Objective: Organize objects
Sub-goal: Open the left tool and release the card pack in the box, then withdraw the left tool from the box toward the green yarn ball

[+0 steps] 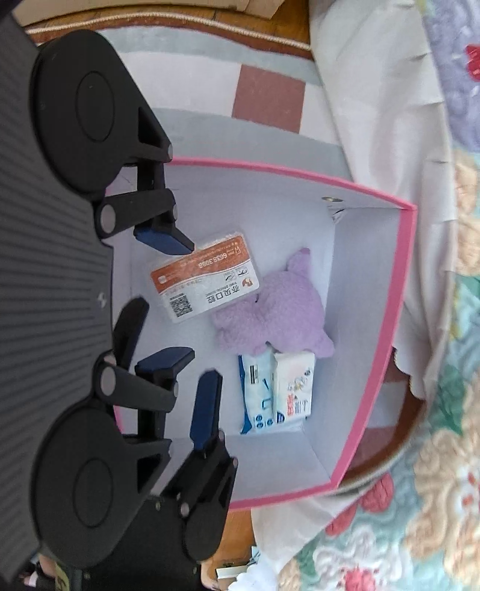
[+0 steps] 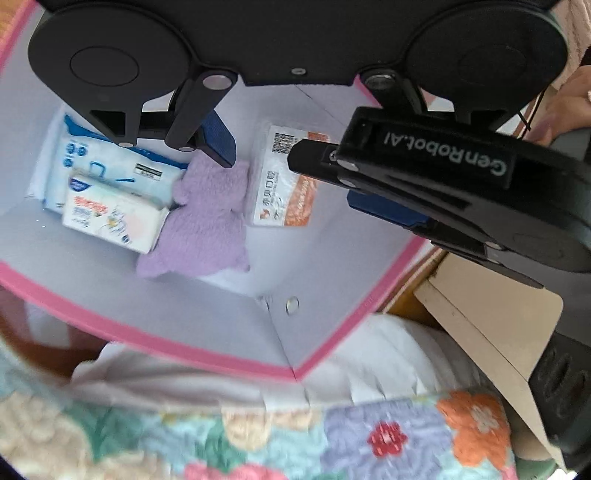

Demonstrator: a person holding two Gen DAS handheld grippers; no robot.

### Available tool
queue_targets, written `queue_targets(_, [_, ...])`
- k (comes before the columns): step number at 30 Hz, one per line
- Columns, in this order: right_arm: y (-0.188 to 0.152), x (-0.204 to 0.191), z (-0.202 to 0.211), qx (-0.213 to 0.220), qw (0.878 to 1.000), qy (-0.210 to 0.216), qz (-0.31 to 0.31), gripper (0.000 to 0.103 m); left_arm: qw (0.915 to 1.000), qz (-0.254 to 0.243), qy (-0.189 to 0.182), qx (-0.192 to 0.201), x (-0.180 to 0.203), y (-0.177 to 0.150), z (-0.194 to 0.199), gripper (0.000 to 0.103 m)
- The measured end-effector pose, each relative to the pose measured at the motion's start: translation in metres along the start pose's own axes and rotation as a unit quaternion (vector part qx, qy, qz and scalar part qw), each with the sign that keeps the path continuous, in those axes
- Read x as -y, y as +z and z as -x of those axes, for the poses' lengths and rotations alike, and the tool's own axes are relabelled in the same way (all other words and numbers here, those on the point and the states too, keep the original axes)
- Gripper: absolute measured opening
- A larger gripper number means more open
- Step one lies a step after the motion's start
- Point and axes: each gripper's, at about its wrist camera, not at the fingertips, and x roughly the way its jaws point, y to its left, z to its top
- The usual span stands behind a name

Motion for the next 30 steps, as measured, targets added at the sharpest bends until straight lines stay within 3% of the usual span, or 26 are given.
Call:
queue_targets(10, [-0.026,-0.041,0.085,0.057,0.995,-0.069,0.050,0.078,0.9989,-0.025,0.011,0.039,0.015,-0.034,0.078,0.058])
queue_targets(20, [-0.048,-0.084,0.143,0.071,0.991,-0.092,0.060,0.078,0.9960,-0.055,0.034,0.062,0.029,-0.074,0.142,0.058])
queue_targets(23, [-0.055,-0.096,0.156,0.074,0.990,-0.098,0.063,0.078,0.9944,-0.068,0.044,0.068,0.035,-0.086,0.157,0.065])
queue_targets(30, [-0.075,-0.109,0.187,0.067,0.991,-0.096,0.064,0.079,0.9907,-0.094,0.061,0.077,0.043,-0.116,0.183,0.068])
